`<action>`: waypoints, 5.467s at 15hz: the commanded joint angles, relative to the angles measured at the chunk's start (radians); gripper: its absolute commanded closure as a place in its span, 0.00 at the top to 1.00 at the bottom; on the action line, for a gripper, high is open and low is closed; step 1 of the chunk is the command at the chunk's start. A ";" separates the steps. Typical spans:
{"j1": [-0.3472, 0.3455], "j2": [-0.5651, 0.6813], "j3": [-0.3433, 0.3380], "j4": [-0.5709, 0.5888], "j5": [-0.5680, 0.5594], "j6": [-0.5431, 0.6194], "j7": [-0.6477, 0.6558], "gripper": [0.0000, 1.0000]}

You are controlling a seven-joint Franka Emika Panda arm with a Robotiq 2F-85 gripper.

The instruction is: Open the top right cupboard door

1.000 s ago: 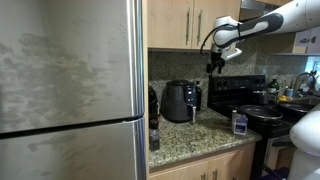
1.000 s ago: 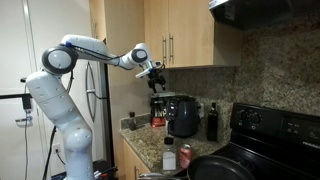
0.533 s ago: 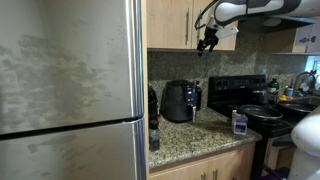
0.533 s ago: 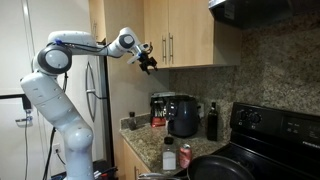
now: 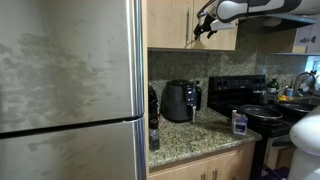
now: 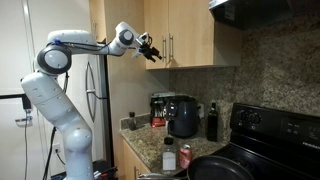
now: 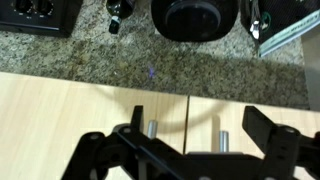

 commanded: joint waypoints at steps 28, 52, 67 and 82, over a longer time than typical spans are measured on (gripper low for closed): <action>-0.107 0.281 -0.005 0.374 -0.121 0.103 0.352 0.00; -0.138 -0.246 -0.162 0.114 -0.080 -0.336 -0.022 0.50; -0.126 -0.004 0.019 0.227 -0.034 -0.123 0.086 1.00; -0.147 0.157 0.105 0.296 -0.307 -0.096 0.363 1.00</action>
